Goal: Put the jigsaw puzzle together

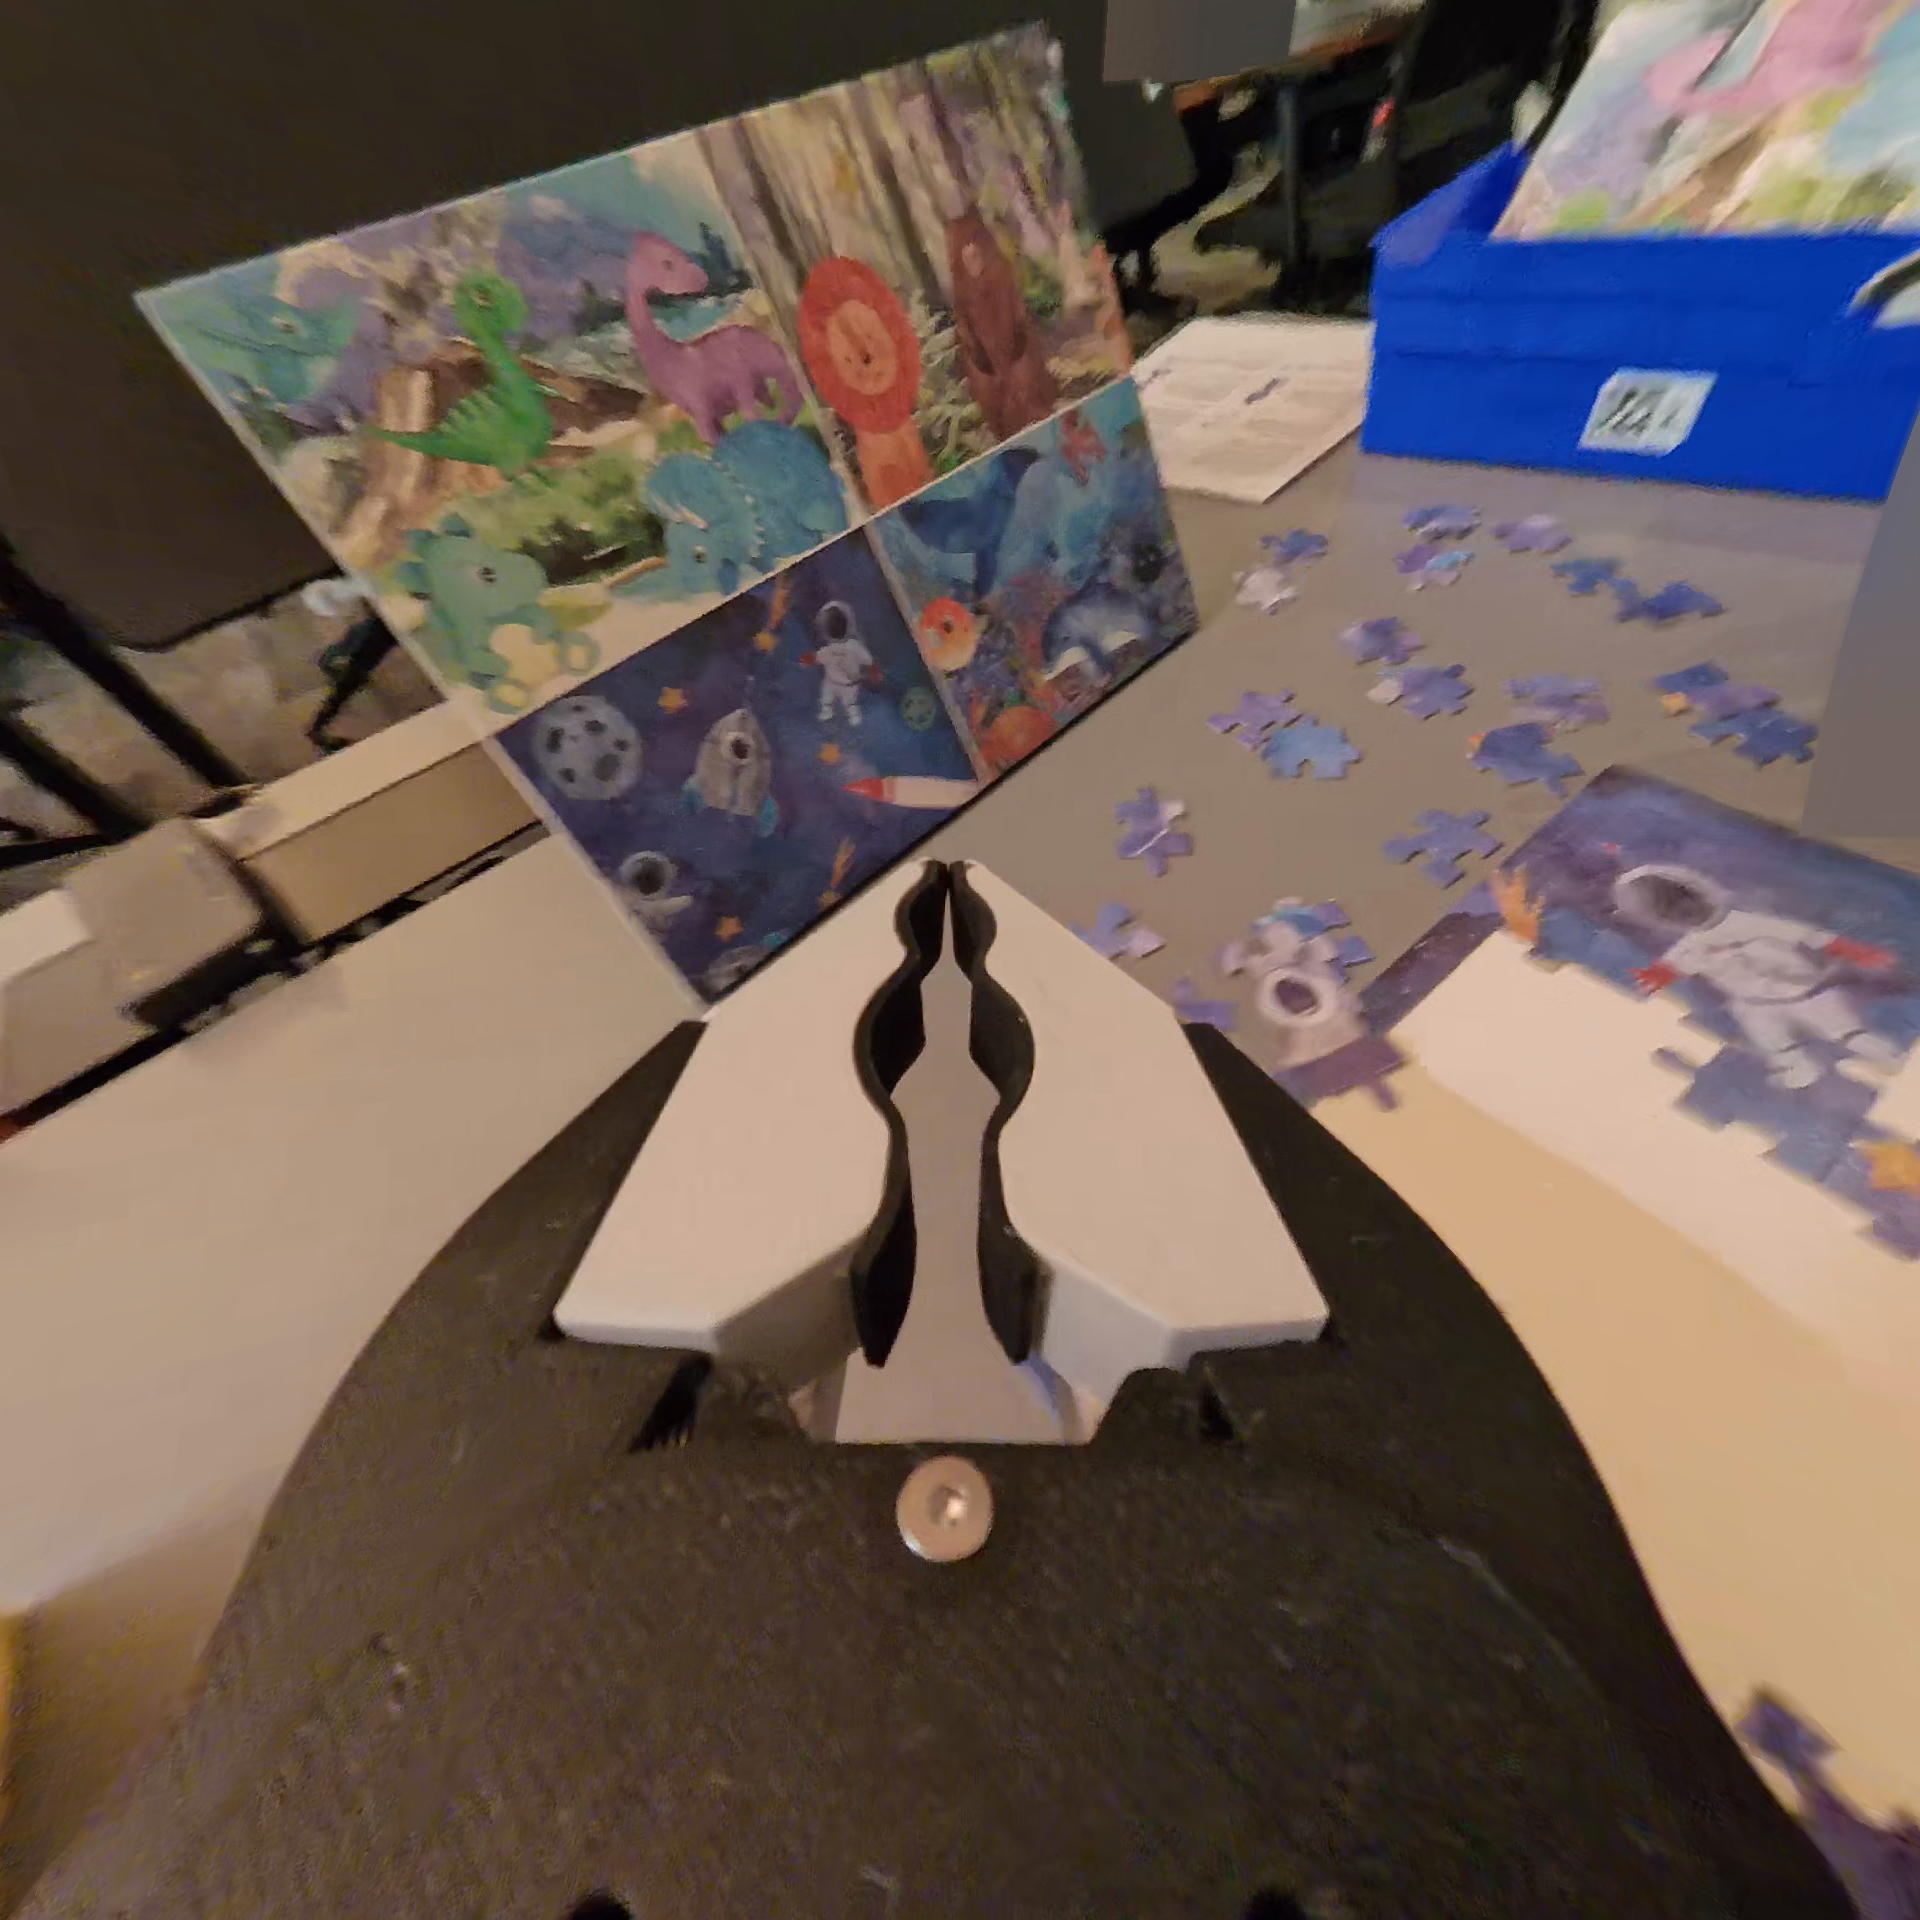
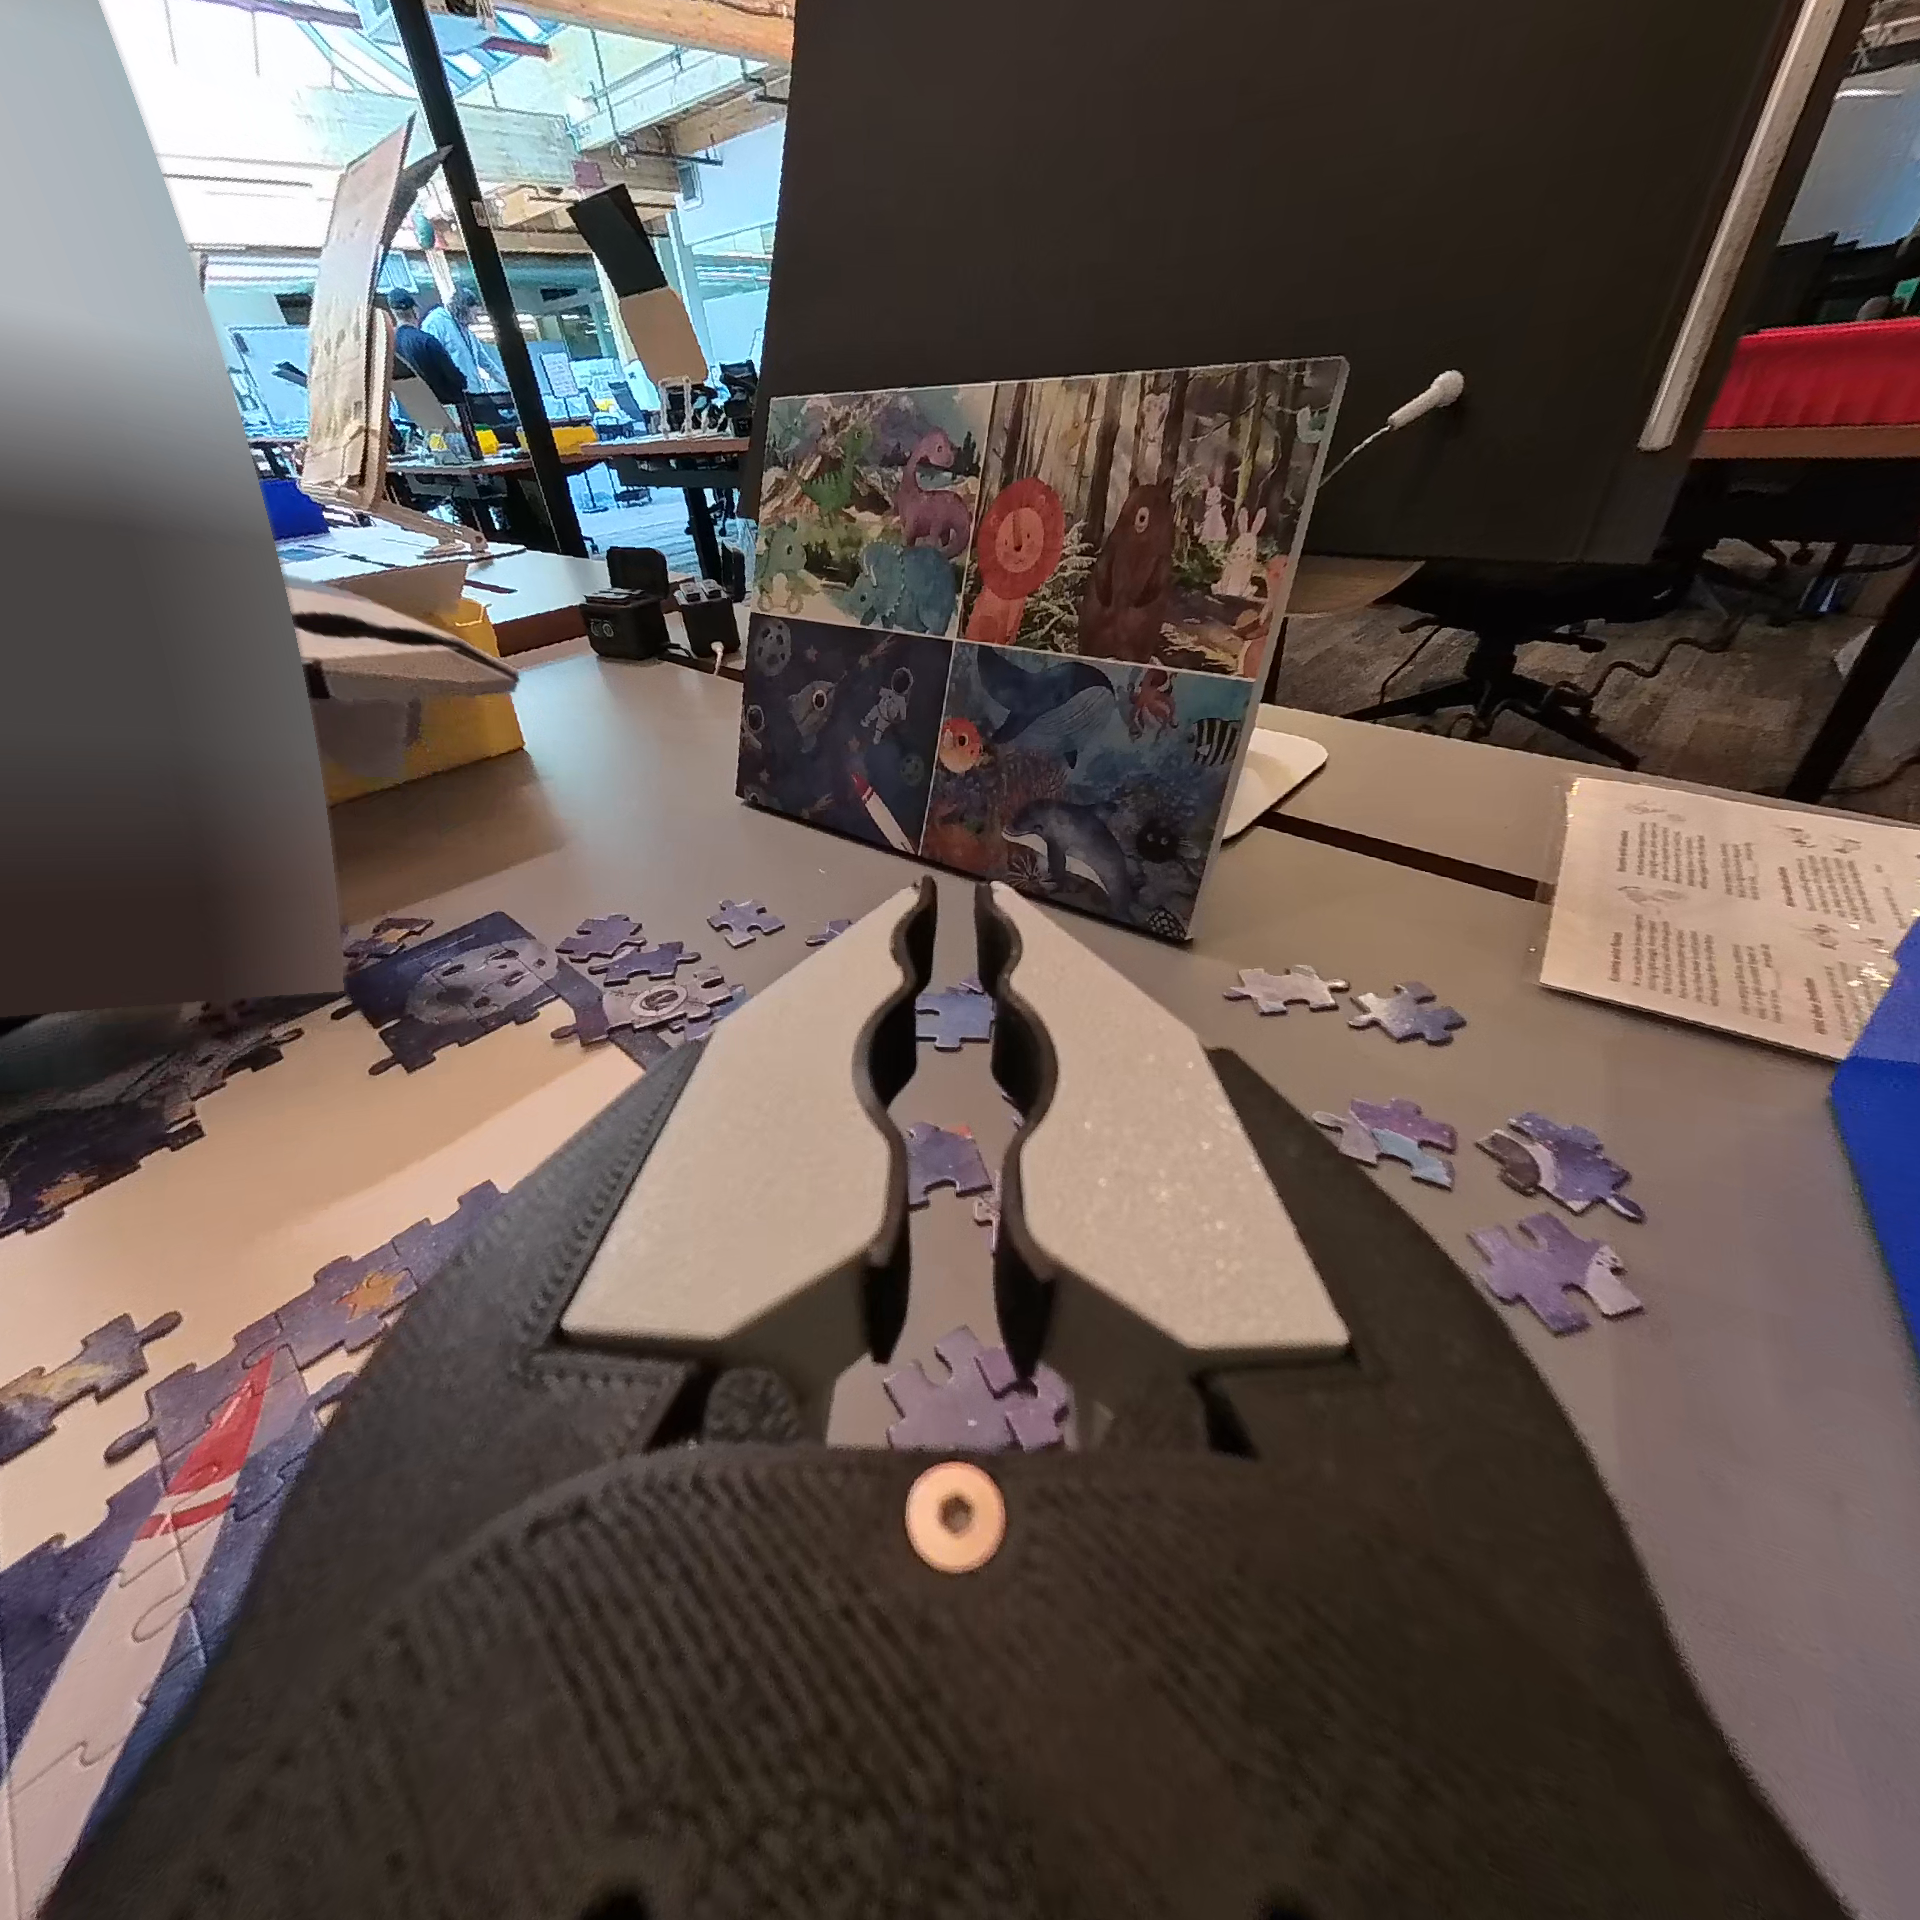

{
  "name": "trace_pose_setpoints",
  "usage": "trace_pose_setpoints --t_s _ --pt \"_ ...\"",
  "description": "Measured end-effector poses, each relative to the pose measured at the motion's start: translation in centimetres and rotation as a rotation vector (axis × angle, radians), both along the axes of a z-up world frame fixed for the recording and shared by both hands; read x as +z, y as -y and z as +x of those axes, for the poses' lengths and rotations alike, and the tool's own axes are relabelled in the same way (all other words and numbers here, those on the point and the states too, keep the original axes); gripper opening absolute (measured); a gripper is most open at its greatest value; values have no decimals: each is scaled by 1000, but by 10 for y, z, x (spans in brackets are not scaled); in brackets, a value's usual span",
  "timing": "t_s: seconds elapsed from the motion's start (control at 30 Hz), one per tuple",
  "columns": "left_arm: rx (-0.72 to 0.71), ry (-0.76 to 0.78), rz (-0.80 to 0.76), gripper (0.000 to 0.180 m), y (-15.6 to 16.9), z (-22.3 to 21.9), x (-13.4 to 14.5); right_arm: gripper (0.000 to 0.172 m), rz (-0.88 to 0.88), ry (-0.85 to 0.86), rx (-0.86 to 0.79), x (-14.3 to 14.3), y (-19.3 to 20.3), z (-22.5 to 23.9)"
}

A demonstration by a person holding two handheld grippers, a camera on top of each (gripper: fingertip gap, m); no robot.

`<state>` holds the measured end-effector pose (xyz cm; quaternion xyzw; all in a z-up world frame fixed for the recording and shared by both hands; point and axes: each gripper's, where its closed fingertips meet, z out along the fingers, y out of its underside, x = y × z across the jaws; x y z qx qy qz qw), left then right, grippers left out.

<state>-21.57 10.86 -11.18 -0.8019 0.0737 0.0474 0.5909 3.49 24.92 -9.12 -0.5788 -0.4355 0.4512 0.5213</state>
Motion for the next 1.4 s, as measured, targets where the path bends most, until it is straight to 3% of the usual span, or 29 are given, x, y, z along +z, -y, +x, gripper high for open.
trace_pose_setpoints --t_s 0.13,0.63,1.4 --pt "58 -135 -68 0 13 -32 -15 6 -4 0 2 0 0 0" --pt "-7 47 -85 0 23 -33 -16 6 -8 5 -5 -2 -3 0" --pt "14 8 -71 4 20 -32 -17 7 -10 -6 -3 0 -2 0"
